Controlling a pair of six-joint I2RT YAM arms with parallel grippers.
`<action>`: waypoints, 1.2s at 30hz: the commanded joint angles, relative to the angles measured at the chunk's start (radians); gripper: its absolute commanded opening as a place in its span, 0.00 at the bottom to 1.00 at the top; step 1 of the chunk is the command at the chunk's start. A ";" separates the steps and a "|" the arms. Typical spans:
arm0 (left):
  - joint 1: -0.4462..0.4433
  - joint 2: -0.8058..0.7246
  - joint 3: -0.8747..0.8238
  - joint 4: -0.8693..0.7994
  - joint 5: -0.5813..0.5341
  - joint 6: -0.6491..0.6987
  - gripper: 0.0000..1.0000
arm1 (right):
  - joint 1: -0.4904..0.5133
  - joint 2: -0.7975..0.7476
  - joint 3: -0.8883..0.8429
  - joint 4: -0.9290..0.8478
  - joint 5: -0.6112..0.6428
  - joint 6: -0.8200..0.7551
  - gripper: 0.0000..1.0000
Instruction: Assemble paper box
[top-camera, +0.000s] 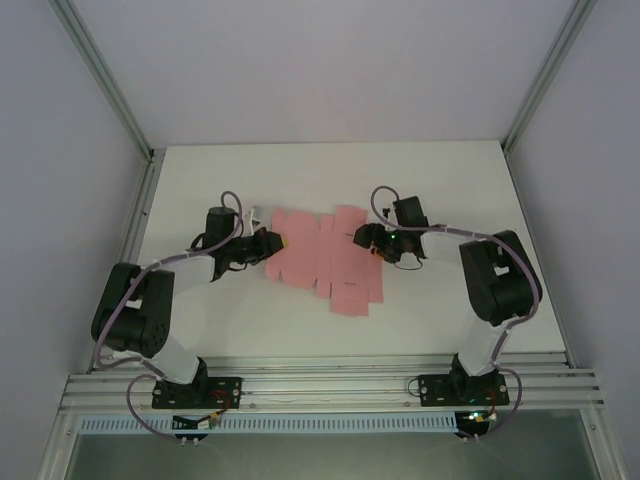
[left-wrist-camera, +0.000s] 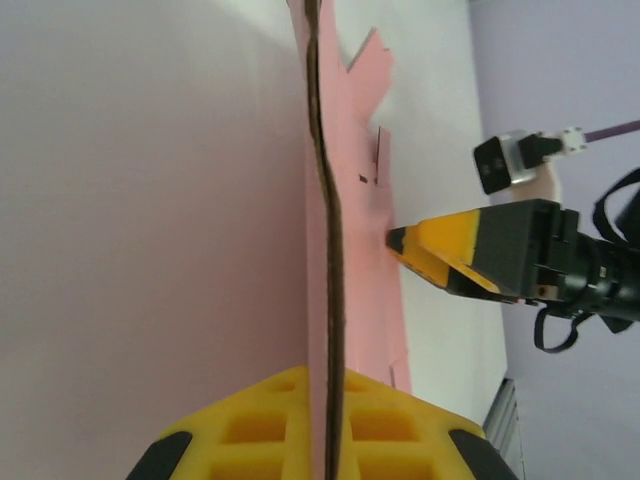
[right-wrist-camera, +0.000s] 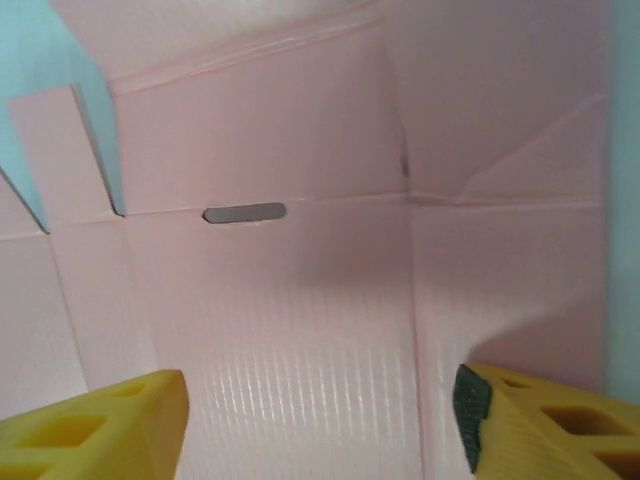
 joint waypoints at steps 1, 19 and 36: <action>0.003 -0.091 -0.046 0.195 0.050 0.002 0.00 | -0.016 -0.148 -0.058 -0.003 -0.019 -0.030 0.75; 0.002 -0.247 -0.199 0.838 0.153 -0.291 0.00 | -0.212 -0.760 -0.436 0.303 -0.212 0.001 0.98; 0.005 -0.172 -0.211 0.979 0.152 -0.371 0.00 | -0.219 -0.704 -0.364 0.599 -0.500 0.117 0.20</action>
